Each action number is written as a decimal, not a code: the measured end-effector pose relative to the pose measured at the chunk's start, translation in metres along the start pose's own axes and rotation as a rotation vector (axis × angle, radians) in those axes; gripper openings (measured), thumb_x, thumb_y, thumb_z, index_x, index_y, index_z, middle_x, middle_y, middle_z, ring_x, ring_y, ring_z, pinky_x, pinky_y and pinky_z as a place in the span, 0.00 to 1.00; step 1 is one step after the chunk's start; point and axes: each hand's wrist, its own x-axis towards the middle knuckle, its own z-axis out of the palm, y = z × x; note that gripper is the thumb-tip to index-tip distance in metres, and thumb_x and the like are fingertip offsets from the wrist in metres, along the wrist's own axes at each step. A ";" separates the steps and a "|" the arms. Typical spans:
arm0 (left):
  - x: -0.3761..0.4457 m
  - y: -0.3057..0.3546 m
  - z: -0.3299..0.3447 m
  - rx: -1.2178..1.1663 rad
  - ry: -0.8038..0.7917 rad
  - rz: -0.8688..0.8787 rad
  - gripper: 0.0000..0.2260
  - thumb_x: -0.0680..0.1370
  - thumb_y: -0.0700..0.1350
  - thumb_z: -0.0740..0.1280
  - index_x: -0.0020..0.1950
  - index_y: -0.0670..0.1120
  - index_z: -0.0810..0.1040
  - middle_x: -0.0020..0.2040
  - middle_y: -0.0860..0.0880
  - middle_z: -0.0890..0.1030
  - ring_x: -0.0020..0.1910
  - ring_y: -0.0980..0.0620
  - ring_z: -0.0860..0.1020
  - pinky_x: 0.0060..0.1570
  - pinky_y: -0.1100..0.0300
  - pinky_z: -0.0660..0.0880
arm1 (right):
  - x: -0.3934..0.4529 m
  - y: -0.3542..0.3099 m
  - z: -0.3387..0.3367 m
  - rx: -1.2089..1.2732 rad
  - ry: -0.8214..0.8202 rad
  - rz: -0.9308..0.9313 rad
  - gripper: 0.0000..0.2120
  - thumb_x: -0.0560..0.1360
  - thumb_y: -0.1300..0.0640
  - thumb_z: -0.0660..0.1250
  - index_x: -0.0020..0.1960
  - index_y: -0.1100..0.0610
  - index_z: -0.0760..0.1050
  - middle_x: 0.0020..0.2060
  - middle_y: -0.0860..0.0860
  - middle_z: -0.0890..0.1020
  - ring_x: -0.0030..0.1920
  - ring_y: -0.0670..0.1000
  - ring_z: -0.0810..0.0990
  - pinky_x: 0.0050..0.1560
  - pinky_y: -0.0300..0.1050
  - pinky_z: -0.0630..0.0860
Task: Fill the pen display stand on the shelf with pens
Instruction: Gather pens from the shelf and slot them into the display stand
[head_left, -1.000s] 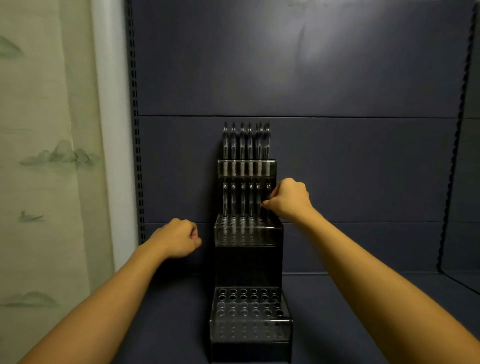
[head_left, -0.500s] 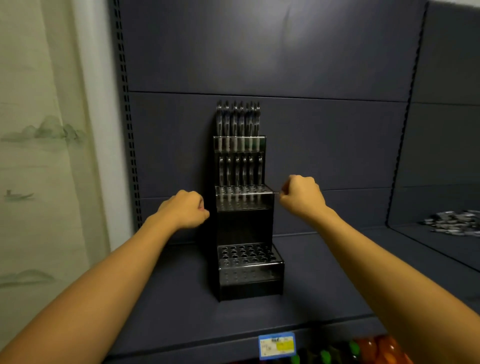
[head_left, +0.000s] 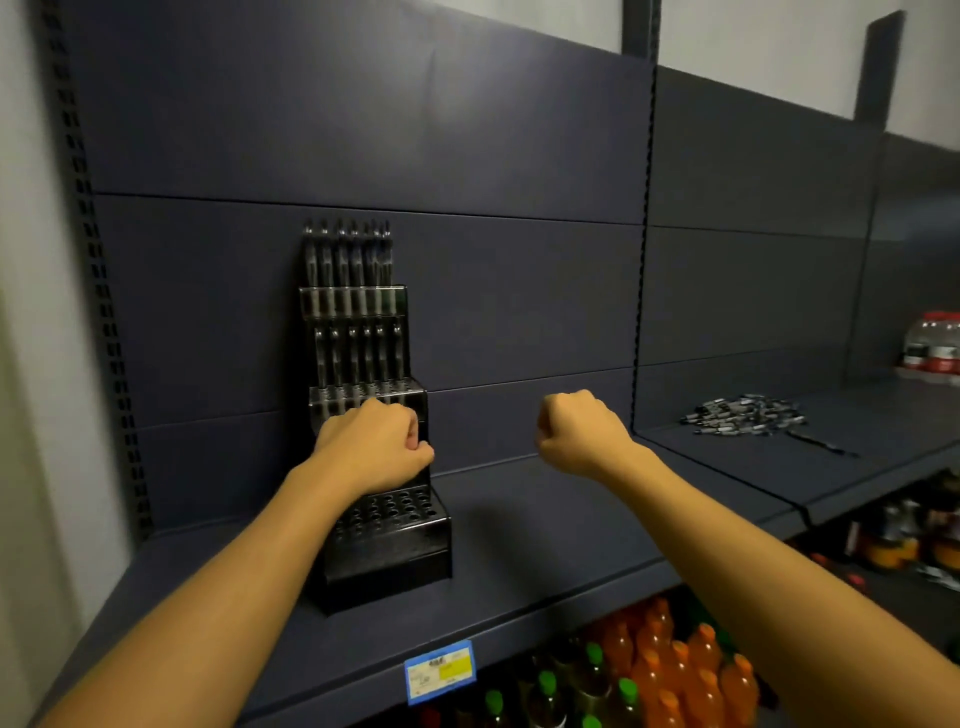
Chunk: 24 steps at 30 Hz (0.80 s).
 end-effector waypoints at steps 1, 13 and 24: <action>0.004 0.009 0.004 -0.003 0.009 0.019 0.09 0.76 0.57 0.63 0.41 0.53 0.76 0.42 0.55 0.79 0.42 0.52 0.78 0.42 0.55 0.74 | -0.005 0.010 -0.003 -0.015 0.005 0.004 0.09 0.72 0.63 0.64 0.50 0.67 0.76 0.43 0.63 0.82 0.34 0.54 0.68 0.33 0.47 0.66; 0.050 0.187 0.066 -0.096 0.007 0.242 0.05 0.76 0.54 0.63 0.46 0.54 0.74 0.43 0.56 0.79 0.43 0.51 0.78 0.42 0.56 0.73 | -0.062 0.163 -0.063 -0.209 0.072 0.033 0.07 0.76 0.57 0.65 0.49 0.61 0.73 0.39 0.56 0.75 0.35 0.58 0.70 0.32 0.45 0.64; 0.094 0.355 0.101 -0.180 -0.061 0.384 0.05 0.78 0.53 0.63 0.51 0.53 0.75 0.46 0.55 0.79 0.45 0.50 0.78 0.45 0.53 0.76 | -0.091 0.313 -0.122 -0.287 0.080 0.149 0.09 0.76 0.56 0.65 0.53 0.59 0.75 0.46 0.58 0.80 0.41 0.60 0.77 0.38 0.50 0.75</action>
